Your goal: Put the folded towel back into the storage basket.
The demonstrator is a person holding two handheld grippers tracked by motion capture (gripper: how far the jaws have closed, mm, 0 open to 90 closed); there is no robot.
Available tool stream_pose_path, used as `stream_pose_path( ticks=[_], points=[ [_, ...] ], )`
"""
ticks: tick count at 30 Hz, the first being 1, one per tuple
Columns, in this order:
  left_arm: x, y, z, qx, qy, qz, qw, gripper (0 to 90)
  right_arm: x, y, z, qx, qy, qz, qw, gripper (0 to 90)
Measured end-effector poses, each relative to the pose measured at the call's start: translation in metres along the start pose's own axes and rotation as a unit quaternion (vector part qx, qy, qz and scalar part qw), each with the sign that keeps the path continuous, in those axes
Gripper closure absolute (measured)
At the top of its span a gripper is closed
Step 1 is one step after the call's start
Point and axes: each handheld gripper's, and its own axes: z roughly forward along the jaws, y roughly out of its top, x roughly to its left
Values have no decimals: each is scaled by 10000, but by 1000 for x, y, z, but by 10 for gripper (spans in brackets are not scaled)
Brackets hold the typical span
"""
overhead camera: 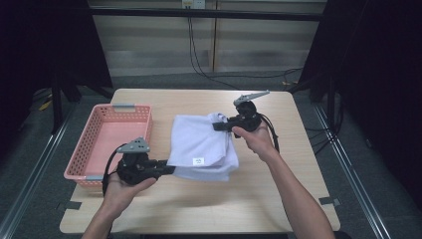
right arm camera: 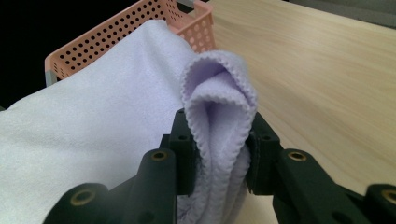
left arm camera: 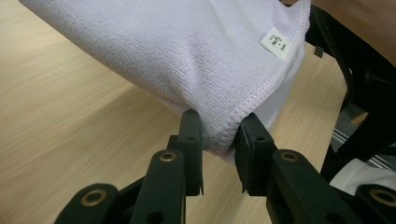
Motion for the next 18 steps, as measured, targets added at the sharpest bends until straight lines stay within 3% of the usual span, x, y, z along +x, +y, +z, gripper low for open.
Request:
stream_pose_path(
  ticks=[18],
  points=[
    [32,-13,-50,-235,454,-280,9983,743,21,51,54,16,297,-228,9993,696]
  ],
)
